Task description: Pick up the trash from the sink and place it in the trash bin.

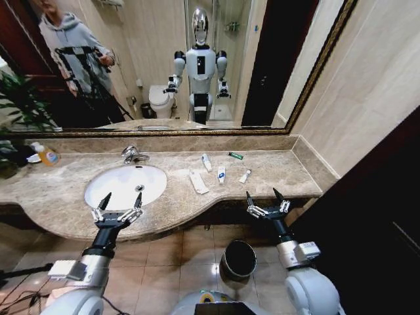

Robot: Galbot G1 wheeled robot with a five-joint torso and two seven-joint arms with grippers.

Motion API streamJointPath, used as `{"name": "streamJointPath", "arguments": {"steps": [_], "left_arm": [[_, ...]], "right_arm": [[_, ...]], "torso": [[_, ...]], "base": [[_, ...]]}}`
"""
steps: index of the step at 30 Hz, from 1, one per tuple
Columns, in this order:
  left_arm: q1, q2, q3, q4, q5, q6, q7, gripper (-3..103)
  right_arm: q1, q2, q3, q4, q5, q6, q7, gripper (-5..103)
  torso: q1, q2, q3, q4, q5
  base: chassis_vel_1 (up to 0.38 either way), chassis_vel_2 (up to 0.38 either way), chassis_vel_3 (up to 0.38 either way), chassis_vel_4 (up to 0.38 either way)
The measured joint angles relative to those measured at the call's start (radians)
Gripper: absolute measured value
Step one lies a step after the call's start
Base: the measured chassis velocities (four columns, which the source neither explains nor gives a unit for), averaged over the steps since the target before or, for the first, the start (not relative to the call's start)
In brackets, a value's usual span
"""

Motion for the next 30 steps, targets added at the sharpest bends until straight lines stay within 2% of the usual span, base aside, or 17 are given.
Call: {"name": "streamJointPath", "arguments": {"steps": [22,26,30], "left_arm": [[0.0,0.0,0.0,0.0,0.0,0.0,0.0,100],[0.0,0.0,0.0,0.0,0.0,0.0,0.0,100],[0.0,0.0,0.0,0.0,0.0,0.0,0.0,100]], "right_arm": [[0.046,-0.012,-0.002,-0.027,0.038,-0.019,-0.001,100],[0.036,-0.001,-0.026,-0.037,0.025,-0.023,-0.006,100],[0.039,-0.025,-0.089,-0.054,0.029,-0.061,-0.01,100]], "torso": [[0.0,0.0,0.0,0.0,0.0001],[0.0,0.0,0.0,-0.0001,0.0],[0.0,0.0,0.0,-0.0001,-0.0001]], "base": [[0.0,0.0,0.0,0.0],[0.0,0.0,0.0,0.0],[0.0,0.0,0.0,0.0]]}}
